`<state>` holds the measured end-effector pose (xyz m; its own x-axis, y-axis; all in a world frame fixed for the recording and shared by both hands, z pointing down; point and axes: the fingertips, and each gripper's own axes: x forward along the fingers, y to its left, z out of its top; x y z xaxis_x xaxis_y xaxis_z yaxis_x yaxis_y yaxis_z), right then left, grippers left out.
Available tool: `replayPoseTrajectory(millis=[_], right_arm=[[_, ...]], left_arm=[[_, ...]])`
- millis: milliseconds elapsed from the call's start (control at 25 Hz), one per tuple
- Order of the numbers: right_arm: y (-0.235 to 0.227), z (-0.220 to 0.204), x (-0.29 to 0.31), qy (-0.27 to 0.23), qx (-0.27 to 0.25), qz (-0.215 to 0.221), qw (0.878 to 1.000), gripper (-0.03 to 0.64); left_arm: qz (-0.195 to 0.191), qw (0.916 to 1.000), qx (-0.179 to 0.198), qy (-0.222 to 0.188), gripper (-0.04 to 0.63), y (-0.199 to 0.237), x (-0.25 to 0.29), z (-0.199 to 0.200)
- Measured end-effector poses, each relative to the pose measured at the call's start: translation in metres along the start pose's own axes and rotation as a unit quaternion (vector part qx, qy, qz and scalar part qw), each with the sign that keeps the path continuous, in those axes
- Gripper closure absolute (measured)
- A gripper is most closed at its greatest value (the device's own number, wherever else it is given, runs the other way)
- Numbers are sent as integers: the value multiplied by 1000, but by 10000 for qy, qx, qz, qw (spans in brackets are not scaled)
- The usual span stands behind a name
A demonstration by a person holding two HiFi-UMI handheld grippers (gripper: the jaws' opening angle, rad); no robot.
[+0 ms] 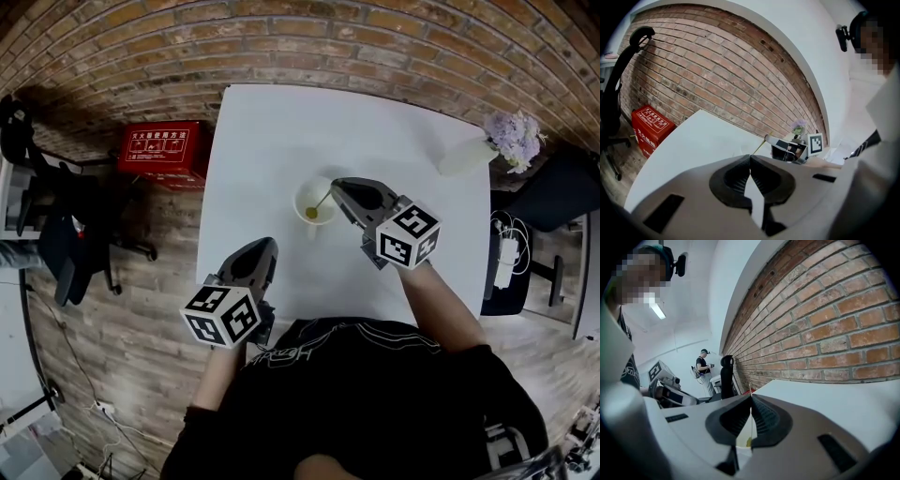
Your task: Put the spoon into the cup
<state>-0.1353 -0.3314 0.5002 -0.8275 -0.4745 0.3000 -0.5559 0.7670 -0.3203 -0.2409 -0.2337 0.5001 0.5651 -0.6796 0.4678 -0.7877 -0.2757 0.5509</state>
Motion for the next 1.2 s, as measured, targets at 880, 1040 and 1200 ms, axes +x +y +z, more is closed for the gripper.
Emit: replayPoseTrajectory(millis=[880,1040,1200], right_arm=[[-36,-19,8,23,512,-158,9986,615],[-41,-23,8,-55,755,-179,9970,615],[-44,-26,8,-113,870,-207,9959,615]], left_arm=[[14,10000,5,73,591,3,17,4],[32,10000,22,78,591,2,15,4],[40,10000,34,71,591,2,13,4]])
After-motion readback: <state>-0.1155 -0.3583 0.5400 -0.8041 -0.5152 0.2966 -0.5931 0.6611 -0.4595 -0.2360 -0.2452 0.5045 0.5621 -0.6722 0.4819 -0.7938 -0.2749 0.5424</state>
